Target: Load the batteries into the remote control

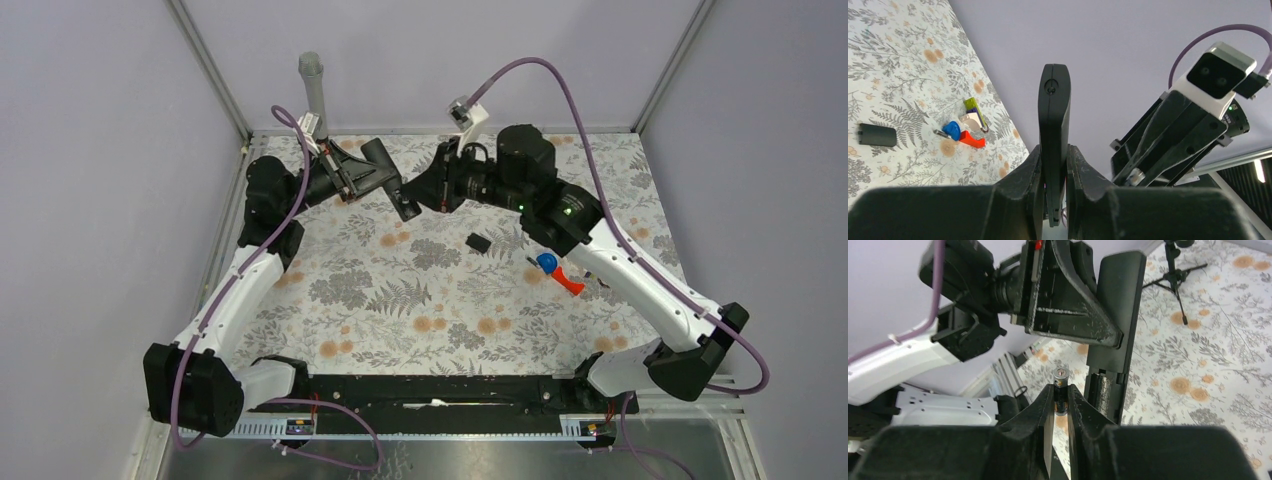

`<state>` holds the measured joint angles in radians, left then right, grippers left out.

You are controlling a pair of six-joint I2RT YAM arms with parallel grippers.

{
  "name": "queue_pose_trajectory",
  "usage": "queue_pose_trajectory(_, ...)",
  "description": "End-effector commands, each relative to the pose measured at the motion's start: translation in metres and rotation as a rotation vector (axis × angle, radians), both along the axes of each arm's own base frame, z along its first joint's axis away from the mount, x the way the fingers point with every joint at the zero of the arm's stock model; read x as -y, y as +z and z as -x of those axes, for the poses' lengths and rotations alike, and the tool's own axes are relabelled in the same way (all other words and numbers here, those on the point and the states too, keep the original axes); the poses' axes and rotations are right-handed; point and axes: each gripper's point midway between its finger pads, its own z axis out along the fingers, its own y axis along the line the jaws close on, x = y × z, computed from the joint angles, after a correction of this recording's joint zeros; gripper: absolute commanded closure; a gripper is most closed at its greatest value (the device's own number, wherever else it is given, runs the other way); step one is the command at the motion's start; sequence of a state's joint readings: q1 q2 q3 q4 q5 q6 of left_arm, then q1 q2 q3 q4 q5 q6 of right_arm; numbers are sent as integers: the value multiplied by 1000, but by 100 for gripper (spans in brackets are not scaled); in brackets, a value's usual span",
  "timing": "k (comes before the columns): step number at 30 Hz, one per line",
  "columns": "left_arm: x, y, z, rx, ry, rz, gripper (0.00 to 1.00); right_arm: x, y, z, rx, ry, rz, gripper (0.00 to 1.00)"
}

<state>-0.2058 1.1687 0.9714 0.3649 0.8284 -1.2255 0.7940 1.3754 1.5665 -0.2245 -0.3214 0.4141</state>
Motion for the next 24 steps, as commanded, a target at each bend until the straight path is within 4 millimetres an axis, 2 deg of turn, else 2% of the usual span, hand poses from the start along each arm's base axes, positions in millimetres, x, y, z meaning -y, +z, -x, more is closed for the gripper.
queue_pose_trajectory(1,2,21,10,77,-39,50,100,-3,2,-3,84,-30,72,81)
queue_pose_trajectory(11,4,16,13,83,-69,31,100,-5,-15,-11,155,-42,172,78)
queue_pose_trajectory(24,3,24,12,92,-57,63,100,-18,-28,5,132,64,192,75)
